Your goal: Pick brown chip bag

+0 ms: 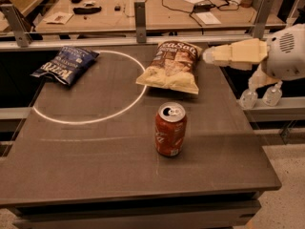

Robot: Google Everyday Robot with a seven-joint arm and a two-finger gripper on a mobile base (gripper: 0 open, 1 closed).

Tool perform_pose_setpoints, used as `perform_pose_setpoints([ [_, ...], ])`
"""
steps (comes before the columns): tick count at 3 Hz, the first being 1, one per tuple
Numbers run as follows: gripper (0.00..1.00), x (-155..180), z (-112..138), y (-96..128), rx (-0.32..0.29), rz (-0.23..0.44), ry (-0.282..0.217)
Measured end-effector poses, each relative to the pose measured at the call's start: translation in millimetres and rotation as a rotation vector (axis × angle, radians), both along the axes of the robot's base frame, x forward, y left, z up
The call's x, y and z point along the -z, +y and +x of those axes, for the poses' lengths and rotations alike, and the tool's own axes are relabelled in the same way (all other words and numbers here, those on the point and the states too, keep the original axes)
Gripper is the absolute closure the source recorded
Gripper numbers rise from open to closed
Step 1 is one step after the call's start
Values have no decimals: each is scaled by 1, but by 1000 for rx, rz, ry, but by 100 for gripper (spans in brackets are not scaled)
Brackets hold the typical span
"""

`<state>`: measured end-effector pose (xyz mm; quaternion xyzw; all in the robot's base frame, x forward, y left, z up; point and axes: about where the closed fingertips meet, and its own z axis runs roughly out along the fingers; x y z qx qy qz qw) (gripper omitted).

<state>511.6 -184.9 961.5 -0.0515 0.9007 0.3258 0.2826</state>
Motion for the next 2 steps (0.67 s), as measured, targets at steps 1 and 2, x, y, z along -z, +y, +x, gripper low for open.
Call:
perform_pose_setpoints([
  [1,0,7,30,20,31,15,16],
  [2,0,18,68,26,77,32,46],
])
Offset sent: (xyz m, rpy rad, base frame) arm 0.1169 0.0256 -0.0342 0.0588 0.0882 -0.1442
